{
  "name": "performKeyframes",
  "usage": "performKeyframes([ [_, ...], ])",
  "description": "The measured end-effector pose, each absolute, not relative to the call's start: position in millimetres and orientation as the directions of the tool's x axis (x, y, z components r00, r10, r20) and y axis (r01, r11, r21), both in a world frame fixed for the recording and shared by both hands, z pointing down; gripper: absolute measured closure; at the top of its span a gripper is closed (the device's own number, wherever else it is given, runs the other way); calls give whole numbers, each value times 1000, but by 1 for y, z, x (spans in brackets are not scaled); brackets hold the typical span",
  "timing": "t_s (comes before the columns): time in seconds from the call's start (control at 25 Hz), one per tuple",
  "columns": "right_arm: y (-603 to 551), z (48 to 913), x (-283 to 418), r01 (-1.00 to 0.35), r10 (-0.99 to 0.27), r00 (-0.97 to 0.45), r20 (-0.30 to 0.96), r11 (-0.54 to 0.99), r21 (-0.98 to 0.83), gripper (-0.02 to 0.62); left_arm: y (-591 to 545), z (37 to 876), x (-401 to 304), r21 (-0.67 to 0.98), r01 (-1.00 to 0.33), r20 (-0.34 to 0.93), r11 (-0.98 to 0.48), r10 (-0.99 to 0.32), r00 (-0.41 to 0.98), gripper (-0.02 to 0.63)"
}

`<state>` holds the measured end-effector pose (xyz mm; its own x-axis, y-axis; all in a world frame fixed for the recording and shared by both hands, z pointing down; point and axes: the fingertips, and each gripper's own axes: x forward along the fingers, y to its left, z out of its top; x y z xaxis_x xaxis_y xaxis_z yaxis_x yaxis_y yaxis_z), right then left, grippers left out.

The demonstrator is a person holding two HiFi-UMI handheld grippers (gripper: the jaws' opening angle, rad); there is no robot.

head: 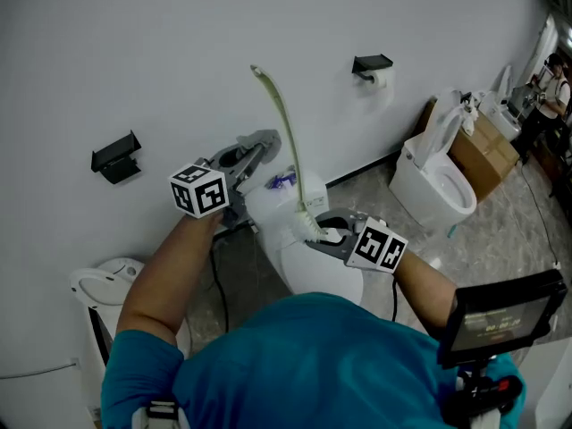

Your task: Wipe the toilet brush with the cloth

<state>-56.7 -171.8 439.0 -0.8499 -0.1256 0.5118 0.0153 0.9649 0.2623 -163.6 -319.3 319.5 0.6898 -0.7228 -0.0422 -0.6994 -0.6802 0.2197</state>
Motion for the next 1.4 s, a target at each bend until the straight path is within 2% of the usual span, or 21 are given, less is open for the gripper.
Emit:
performKeyframes([
  [0.28,-206,445,-52,-6,-321,-730,604,886,463,472,-282,373,-103,265,-608,120,-748,-600,791,568],
  [0.52,-216,455,-47,1,-390,-674,627,849,528,476,-276,382,-93,254,-608,191,-753,-577,794,568],
  [1.4,-210,464,-43,25,-403,-667,627,829,559,485,-292,364,-96,375,-596,129,-710,-597,792,568],
])
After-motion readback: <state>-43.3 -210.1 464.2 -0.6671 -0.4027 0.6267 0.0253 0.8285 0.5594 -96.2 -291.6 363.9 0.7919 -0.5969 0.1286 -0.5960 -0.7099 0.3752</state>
